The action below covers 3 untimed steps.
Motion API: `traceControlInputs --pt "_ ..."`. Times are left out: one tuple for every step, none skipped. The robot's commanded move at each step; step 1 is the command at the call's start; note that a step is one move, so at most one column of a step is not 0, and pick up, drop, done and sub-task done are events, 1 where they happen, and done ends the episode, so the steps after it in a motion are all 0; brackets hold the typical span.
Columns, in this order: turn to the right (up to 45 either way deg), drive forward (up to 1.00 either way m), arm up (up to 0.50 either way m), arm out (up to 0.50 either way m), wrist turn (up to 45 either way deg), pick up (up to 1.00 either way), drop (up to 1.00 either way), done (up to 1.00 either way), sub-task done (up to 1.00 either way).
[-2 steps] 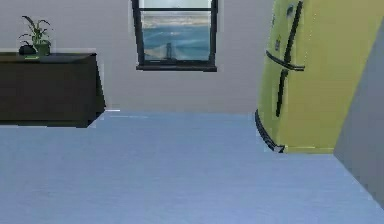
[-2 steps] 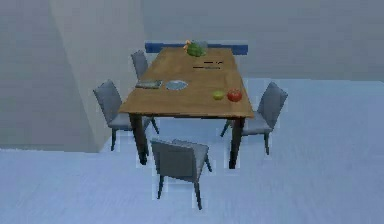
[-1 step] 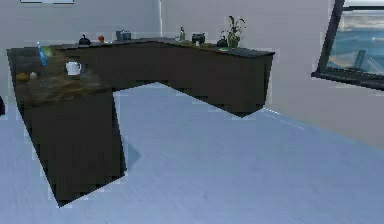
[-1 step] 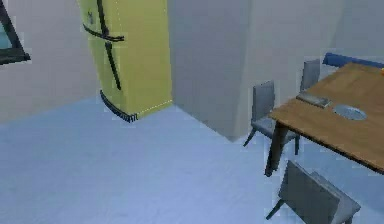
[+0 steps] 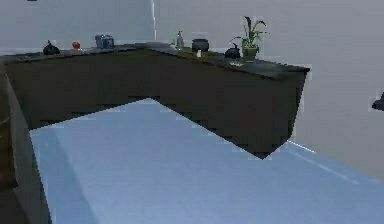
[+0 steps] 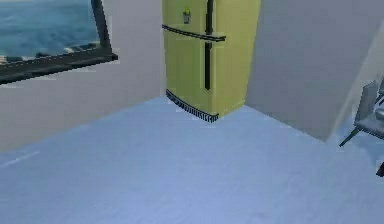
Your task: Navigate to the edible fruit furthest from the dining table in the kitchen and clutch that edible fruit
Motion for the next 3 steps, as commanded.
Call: traceControlInputs --pt "0.0 0.80 0.00 0.00 0.0 0.00 0.00 0.00 0.00" --pt "-33.0 0.00 0.00 0.00 0.0 0.00 0.00 0.00 0.00" --pt "0.0 1.00 0.00 0.00 0.0 0.00 0.00 0.00 0.00"
